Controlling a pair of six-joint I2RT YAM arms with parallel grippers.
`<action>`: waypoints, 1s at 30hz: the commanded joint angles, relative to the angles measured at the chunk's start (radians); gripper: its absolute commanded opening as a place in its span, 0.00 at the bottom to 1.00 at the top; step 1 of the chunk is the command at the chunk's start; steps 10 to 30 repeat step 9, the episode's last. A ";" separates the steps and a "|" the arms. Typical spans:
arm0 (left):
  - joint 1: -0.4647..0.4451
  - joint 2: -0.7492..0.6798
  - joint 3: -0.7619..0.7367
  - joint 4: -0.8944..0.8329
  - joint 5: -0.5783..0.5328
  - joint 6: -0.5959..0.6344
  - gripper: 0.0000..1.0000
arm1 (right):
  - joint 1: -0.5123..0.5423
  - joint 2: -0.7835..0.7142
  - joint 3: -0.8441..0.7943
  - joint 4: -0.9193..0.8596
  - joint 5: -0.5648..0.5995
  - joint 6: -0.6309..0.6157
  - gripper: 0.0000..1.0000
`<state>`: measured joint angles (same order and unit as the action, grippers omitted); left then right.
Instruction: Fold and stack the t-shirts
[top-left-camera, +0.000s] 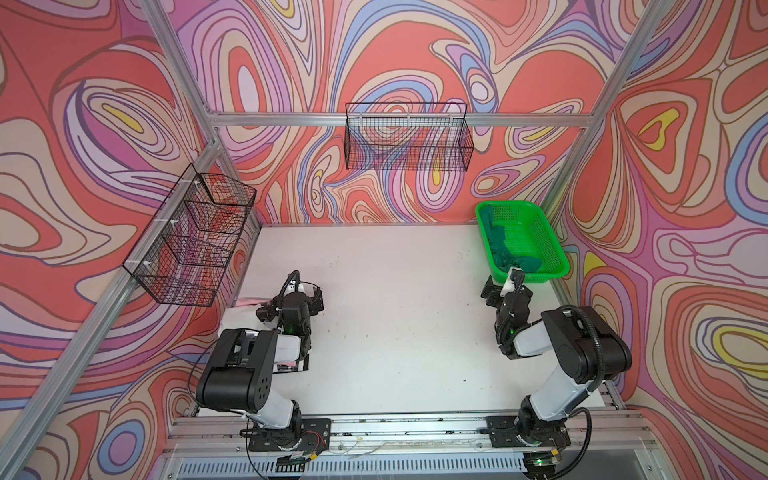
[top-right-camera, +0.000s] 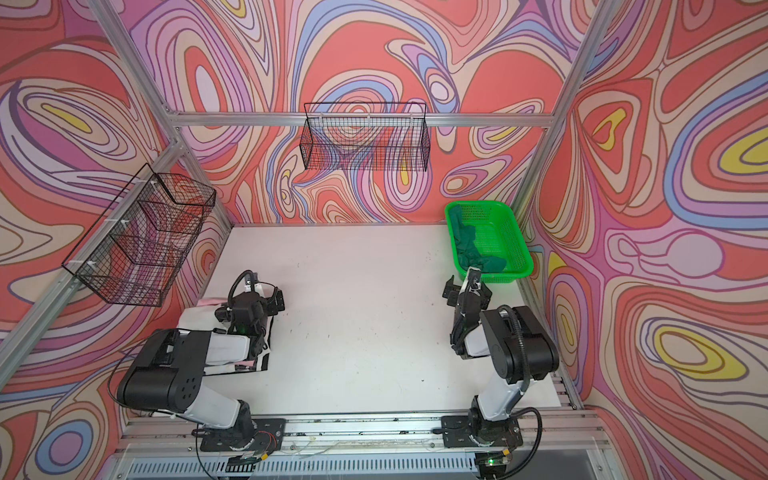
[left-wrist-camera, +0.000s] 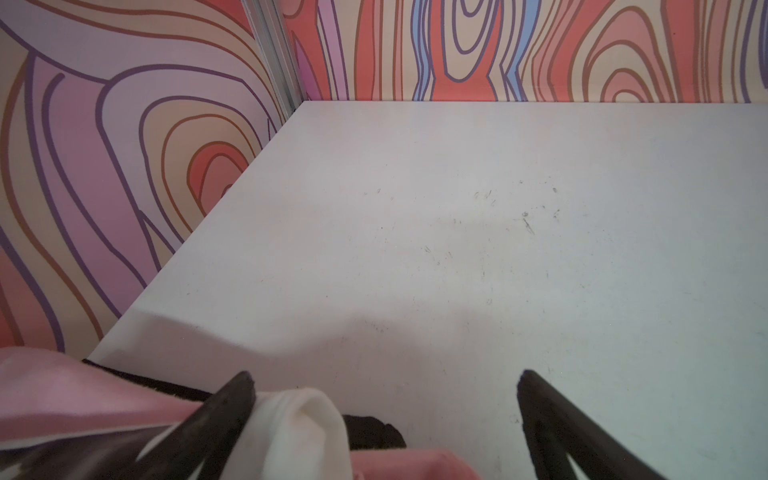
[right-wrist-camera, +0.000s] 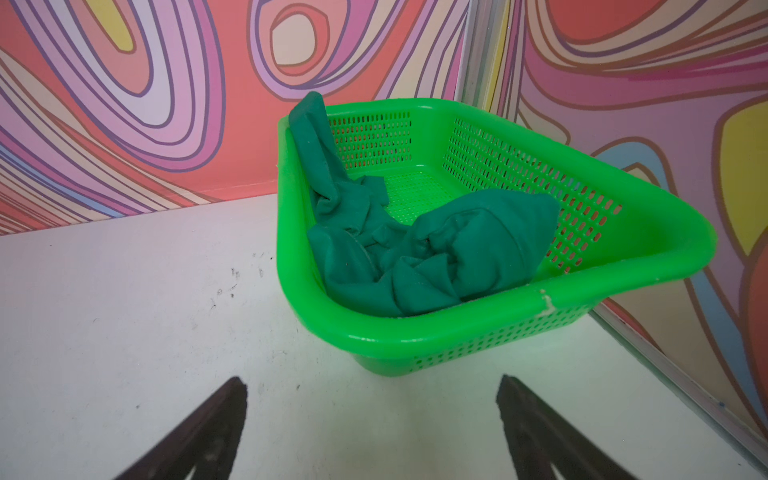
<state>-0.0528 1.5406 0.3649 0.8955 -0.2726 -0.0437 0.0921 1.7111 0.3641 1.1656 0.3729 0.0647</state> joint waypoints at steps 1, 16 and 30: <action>-0.008 0.006 -0.001 0.030 0.029 0.015 1.00 | -0.004 0.001 0.007 0.009 -0.009 -0.017 0.98; -0.008 0.007 -0.001 0.035 0.029 0.017 1.00 | -0.003 0.002 0.007 0.009 -0.015 -0.017 0.98; -0.008 0.007 -0.001 0.035 0.029 0.017 1.00 | -0.003 0.002 0.007 0.009 -0.015 -0.017 0.98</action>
